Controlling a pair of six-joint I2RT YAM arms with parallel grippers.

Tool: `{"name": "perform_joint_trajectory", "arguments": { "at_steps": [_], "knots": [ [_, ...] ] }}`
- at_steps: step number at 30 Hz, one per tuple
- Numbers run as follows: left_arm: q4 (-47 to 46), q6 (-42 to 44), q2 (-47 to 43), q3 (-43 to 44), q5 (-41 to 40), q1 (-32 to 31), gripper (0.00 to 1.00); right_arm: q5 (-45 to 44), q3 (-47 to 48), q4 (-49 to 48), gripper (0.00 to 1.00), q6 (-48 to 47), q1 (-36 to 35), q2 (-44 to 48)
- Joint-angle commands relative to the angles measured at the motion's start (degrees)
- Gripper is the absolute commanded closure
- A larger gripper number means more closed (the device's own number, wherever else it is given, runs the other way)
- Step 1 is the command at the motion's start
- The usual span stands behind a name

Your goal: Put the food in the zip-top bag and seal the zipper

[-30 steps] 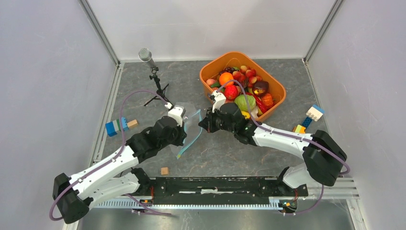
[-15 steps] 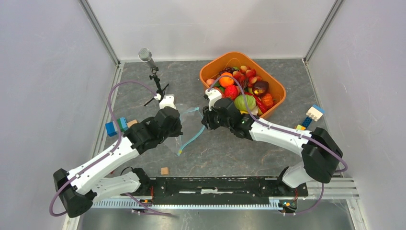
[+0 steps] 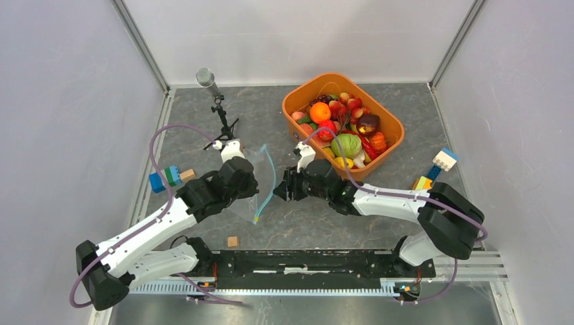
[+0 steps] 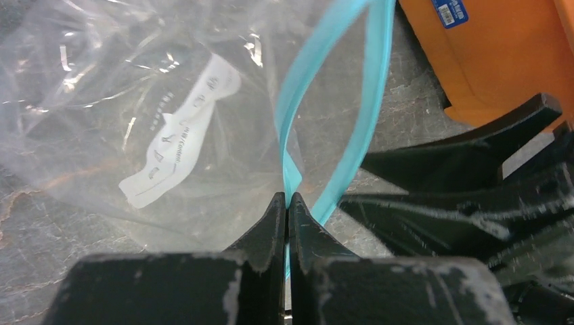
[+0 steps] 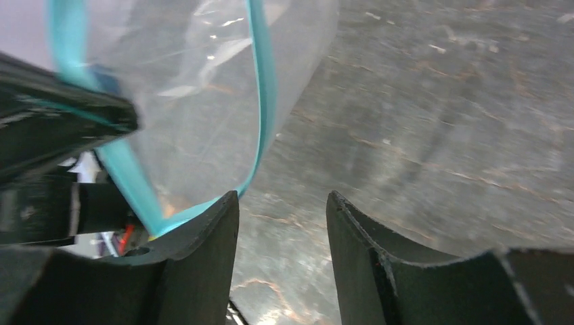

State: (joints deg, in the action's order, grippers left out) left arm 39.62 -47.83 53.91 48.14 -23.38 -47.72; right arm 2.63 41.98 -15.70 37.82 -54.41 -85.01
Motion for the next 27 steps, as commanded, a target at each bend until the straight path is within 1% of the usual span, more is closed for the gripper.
{"name": "perform_joint_trajectory", "arguments": {
  "at_steps": [1, 4, 6, 8, 9, 12, 15, 17, 18, 19, 20, 23, 24, 27],
  "knots": [
    [-5.26, -3.23, 0.05, -1.04, 0.38, -0.18, 0.98, -0.45, 0.35, -10.49, 0.47, 4.98, -2.13, -0.32],
    [-6.39, -3.84, -0.83, -2.44, 0.68, -0.18, 0.98, -0.44, -1.89, -15.7, 0.55, 8.13, -2.6, -1.39],
    [-7.85, -3.76, -2.02, -3.67, 0.93, -0.1, 0.98, -0.44, -2.18, -16.9, 0.55, 8.87, -2.72, -2.49],
    [-8.41, -3.68, -3.05, -4.48, 0.94, -0.09, 0.98, -0.44, -2.18, -17.52, 0.52, 9.23, -2.72, -3.39],
    [-8.34, -3.67, -3.36, -4.65, 0.96, -0.08, 0.98, -0.21, -2.44, -18.76, 0.51, 9.37, -2.76, -3.71],
    [-7.85, -3.54, -3.66, -5.02, 0.94, -0.09, 0.98, 1.0, -2.07, -20.36, 0.52, 9.28, -2.95, -4.2],
    [-8.46, -2.98, -3.55, -5.22, 2.92, -0.04, 0.98, 0.85, -0.79, -19.19, 0.51, 8.16, -3.29, -4.94],
    [-9.69, -2.7, -3.55, -5.67, 4.79, -0.09, 0.98, 2.62, 0.15, -19.89, 0.53, 7.99, -3.24, -6.44],
    [-9.86, -2.55, -3.47, -5.67, 5.64, -0.09, 0.98, 3.46, 0.62, -20.29, 0.58, 7.84, -3.33, -7.46],
    [-10.06, -2.32, -3.51, -5.72, 6.3, -0.09, 0.98, 4.21, 0.97, -21.12, 0.67, 7.47, -3.46, -8.33],
    [-10.08, -2.06, -3.64, -5.77, 6.69, -0.09, 0.98, 4.35, 1.14, -21.5, 0.73, 7.06, -3.57, -9.21],
    [-8.05, -0.95, -4.16, -5.51, 5.29, -0.09, 0.98, 1.58, 0.52, -18.93, 0.97, 5.88, -3.6, -8.99],
    [-6.48, -0.34, -4.21, -4.99, 3.73, -0.09, 0.98, -0.69, 0.23, -16.76, 1.0, 5.28, -3.59, -8.36],
    [2.65, 1.58, -3.91, -2.3, -4.17, 0.0, 0.98, -8.29, 2.27, -6.81, 1.0, 1.09, -3.6, -6.46]
  ]
}}
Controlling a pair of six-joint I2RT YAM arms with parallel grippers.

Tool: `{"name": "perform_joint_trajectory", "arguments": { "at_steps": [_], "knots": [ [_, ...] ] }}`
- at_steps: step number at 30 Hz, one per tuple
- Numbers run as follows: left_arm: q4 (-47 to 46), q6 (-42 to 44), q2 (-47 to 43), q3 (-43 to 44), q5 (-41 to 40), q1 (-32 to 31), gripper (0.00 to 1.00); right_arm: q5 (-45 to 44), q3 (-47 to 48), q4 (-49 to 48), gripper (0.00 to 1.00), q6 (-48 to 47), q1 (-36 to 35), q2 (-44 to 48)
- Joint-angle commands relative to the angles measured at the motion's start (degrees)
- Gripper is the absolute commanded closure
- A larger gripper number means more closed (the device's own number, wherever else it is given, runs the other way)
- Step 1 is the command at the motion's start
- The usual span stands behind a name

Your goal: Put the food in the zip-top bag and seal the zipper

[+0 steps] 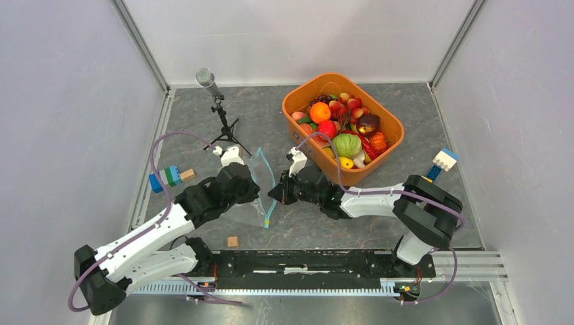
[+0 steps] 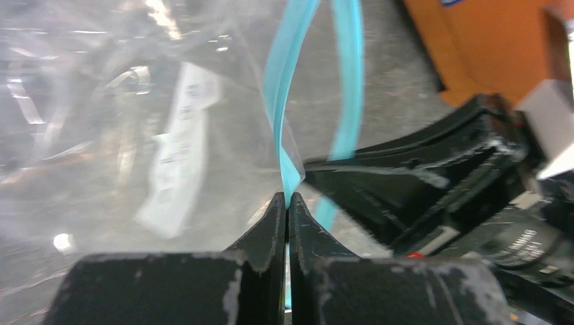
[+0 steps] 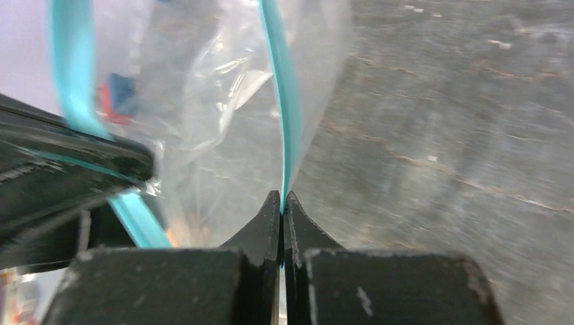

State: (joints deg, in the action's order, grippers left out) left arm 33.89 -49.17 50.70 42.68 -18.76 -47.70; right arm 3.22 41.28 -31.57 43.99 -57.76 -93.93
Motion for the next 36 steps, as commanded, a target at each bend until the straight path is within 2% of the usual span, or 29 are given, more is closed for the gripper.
{"name": "perform_joint_trajectory", "arguments": {
  "at_steps": [1, 4, 7, 12, 15, 18, 23, 25, 27, 29, 32, 36],
  "knots": [
    [11.69, 3.68, -0.45, 4.58, -11.08, 0.04, 0.98, -11.18, 4.8, 13.64, 1.0, -7.32, -0.18, 2.32],
    [18.75, 5.48, 0.13, 8.71, -16.61, 0.07, 0.98, -17.36, 11.34, 26.99, 1.0, -13.25, 0.02, -0.04],
    [23.82, 6.02, 1.32, 12.03, -19.43, 0.13, 0.98, -21.91, 13.89, 33.08, 1.0, -15.46, 0.48, -1.19],
    [22.54, 8.73, 4.97, 13.51, -14.57, 0.13, 0.98, -10.44, 14.52, 27.32, 1.0, -19.08, 1.05, -0.08],
    [21.91, 9.26, 7.13, 14.08, -11.44, 0.15, 0.98, -9.6, 17.21, 30.01, 0.97, -20.48, 1.02, -0.41],
    [17.57, 10.1, 7.09, 12.39, -6.91, 0.15, 0.98, -5.78, 17.38, 29.55, 0.88, -22.31, 0.99, 1.13],
    [13.29, 8.87, 8.12, 9.83, -4.49, 0.2, 0.98, -0.83, 15.06, 26.33, 0.66, -22.03, 1.06, 5.61],
    [12.88, 8.86, 8.82, 9.33, -4.56, 0.2, 0.98, -0.71, 14.28, 26.18, 0.64, -21.63, 1.16, 7.35],
    [12.5, 8.82, 9.36, 8.97, -4.79, 0.24, 0.98, -0.33, 13.74, 26.14, 0.56, -21.5, 1.15, 9.17],
    [11.81, 8.8, 9.43, 8.77, -4.71, 0.33, 0.98, -0.33, 12.81, 26.09, 0.54, -21.57, 1.11, 11.2],
    [10.88, 8.99, 9.15, 8.57, -4.54, 0.46, 0.98, -4.63, 10.65, 26.29, 0.48, -21.99, 1.15, 15.41],
    [10.08, 9.65, 8.8, 8.41, -3.3, 0.42, 0.98, -14.72, 11.28, 31.42, 0.46, -25.27, 3.02, 20.95]
  ]
}}
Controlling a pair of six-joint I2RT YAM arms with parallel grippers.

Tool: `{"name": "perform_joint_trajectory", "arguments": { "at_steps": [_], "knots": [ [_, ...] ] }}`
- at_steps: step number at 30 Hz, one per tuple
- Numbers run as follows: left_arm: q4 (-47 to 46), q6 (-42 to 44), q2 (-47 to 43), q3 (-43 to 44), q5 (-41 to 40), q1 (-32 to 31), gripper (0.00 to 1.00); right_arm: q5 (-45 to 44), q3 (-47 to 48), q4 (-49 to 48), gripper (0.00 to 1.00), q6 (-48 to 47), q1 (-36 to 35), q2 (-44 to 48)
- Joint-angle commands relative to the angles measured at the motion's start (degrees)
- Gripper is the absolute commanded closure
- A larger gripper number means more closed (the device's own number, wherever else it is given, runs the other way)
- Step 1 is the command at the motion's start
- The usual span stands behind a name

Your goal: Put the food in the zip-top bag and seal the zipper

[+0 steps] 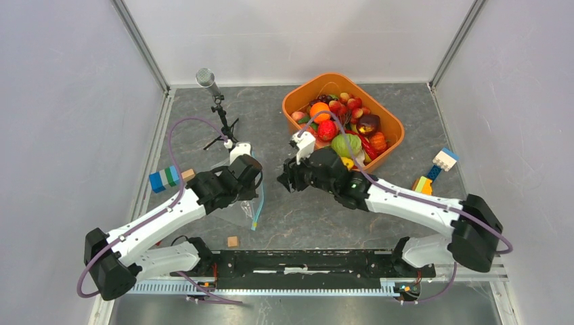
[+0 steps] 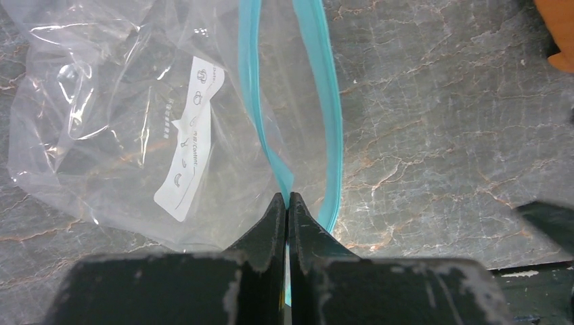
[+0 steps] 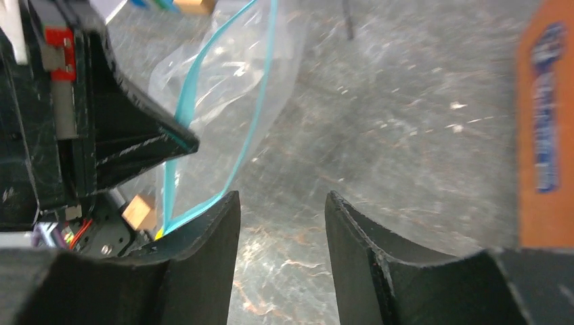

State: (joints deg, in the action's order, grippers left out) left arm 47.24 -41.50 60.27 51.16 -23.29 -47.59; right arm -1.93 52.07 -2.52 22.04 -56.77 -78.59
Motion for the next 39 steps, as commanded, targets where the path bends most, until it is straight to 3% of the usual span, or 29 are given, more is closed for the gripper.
{"name": "perform_joint_trajectory", "arguments": {
  "at_steps": [1, 5, 10, 23, 25, 30, 39],
  "knots": [
    [-3.47, 2.19, -0.9, -0.17, 1.53, 0.31, 0.98, -12.04, 1.04, 4.52, 0.46, -4.15, 3.16, 6.54],
    [-3.66, 2.47, -1.6, -0.44, 2.09, 0.35, 0.98, -15.35, 2.93, 8.25, 0.43, -5.98, 11.09, 10.23],
    [-3.83, 2.71, -3.54, -1.06, 2.36, 0.4, 0.98, -18.77, 2.99, 10.65, 0.29, -7.17, 19.15, 11.8],
    [-4.62, 3.92, -4.38, -1.36, 3.6, 0.41, 0.98, -13.88, 3.91, 11.09, 0.26, -7.83, 38.31, 5.79],
    [-4.66, 3.95, -4.44, -1.5, 3.75, 0.4, 0.98, -13.12, 4.24, 9.78, 0.16, -6.71, 40.31, 3.63],
    [-4.88, 4.46, -4.58, -1.58, 4.01, 0.4, 0.98, -9.95, 5.25, 5.93, 0.07, -1.4, 44.0, -1.61],
    [-4.88, 4.73, -4.72, -1.48, 4.03, 0.4, 0.98, -16.3, 7.37, 1.45, 0.05, 5.24, 44.33, -8.48]
  ]
}}
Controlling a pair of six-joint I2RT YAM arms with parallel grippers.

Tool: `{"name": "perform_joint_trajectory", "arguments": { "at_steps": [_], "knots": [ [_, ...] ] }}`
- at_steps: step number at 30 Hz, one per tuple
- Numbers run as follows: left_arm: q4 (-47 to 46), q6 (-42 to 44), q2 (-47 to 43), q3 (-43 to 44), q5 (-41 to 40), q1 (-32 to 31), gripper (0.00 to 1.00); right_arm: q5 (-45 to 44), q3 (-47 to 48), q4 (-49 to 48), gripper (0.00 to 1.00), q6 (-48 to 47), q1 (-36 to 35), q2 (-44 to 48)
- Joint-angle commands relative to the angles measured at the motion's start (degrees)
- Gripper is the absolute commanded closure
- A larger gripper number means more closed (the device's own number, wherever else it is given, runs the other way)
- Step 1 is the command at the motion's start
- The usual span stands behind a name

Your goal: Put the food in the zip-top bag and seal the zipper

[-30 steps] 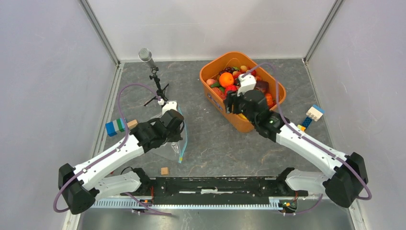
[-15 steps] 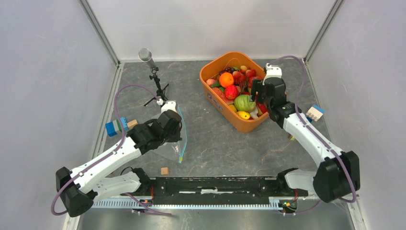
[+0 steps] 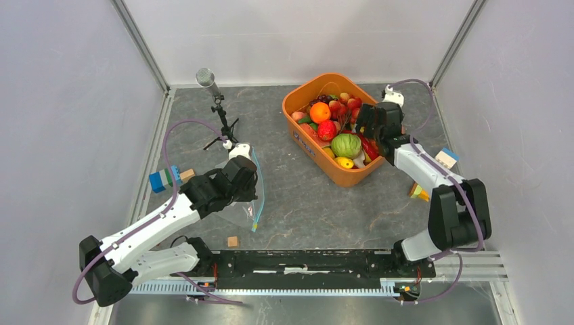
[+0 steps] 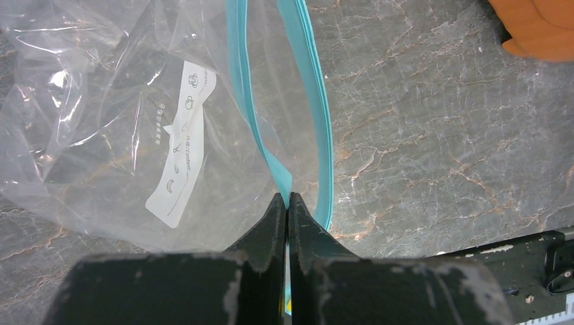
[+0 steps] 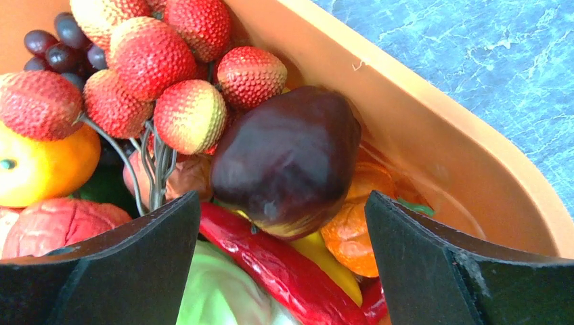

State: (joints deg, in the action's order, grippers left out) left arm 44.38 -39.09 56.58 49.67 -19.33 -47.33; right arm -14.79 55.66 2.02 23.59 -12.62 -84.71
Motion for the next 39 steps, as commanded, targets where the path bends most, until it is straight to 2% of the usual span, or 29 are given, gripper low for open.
{"name": "perform_joint_trajectory", "arguments": {
  "at_steps": [1, 4, 8, 10, 12, 15, 17, 26, 31, 39],
  "knots": [
    [-2.04, 2.38, -1.04, -0.01, 0.08, 0.13, 0.98, -4.02, 4.89, -2.22, 0.05, 3.92, 0.15, -3.25],
    [-2.31, 2.06, -1.5, -0.49, 0.01, 0.14, 0.98, -7.84, 4.76, -2.57, 0.06, 5.65, 0.17, -5.1],
    [-2.38, 2.6, -1.05, -0.37, 0.41, 0.13, 0.98, -6.89, 5.15, -3.64, 0.12, 4.79, 0.12, -8.04],
    [-2.37, 2.69, -1.09, -0.28, 0.31, 0.13, 0.98, -7.07, 5.32, -3.46, 0.2, 4.2, 0.08, -8.92],
    [-2.38, 2.74, -1.15, -0.21, 0.35, 0.13, 0.98, -7.73, 4.58, -3.2, 0.32, 4.25, 0.15, -8.01],
    [-2.37, 2.79, -1.12, -0.06, 0.41, 0.13, 0.98, -5.43, 1.16, -6.52, 0.48, 3.02, 0.1, -3.82],
    [-2.41, 2.79, -1.13, -0.01, 0.5, 0.13, 0.98, -2.54, -1.25, -8.63, 0.55, 1.8, 0.08, -0.06],
    [-2.43, 2.99, -0.86, 0.08, 1.02, 0.13, 0.98, 11.37, -8.28, -10.31, 0.61, -1.11, 0.12, 14.68],
    [-3.12, 3.93, -0.61, 0.01, 2.21, 0.13, 0.98, 24.33, -12.84, -14.27, 0.63, -1.05, -0.63, 22.61],
    [-5.65, 4.99, 0.17, 0.29, 6.11, 0.13, 0.98, 42.4, -19.94, -21.78, 0.63, -2.52, -10.28, 33.2]
  ]
}}
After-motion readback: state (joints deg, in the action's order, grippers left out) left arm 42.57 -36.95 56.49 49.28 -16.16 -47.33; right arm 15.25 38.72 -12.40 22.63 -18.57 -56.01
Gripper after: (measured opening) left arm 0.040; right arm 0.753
